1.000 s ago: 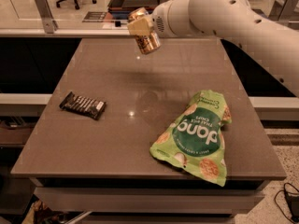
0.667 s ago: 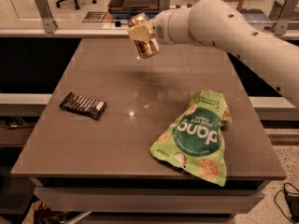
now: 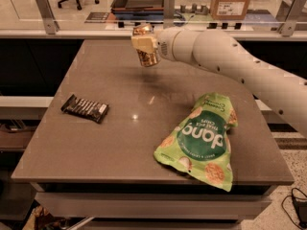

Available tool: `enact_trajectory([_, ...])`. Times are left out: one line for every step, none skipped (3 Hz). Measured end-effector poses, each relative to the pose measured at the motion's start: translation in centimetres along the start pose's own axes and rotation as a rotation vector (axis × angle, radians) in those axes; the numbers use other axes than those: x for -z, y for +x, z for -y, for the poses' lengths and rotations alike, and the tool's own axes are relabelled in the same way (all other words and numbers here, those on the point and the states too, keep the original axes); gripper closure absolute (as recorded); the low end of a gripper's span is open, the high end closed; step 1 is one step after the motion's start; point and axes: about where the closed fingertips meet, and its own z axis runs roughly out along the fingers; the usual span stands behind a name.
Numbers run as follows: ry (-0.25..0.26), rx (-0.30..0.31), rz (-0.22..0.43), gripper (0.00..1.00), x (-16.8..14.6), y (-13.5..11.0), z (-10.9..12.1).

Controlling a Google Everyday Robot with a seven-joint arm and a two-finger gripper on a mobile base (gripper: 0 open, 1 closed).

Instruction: Place orange can upright

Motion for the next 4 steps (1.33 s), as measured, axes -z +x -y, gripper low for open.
enact_trajectory([0.002, -0.024, 0.047, 1.00, -0.3, 0.5, 0.2])
enact_trajectory([-0.001, -0.042, 0.084, 1.00, -0.7, 0.8, 0.4])
enact_trajectory([-0.009, -0.058, 0.113, 1.00, -1.3, 1.2, 0.4])
enact_trajectory([-0.009, -0.078, 0.126, 1.00, -1.7, 2.0, 0.4])
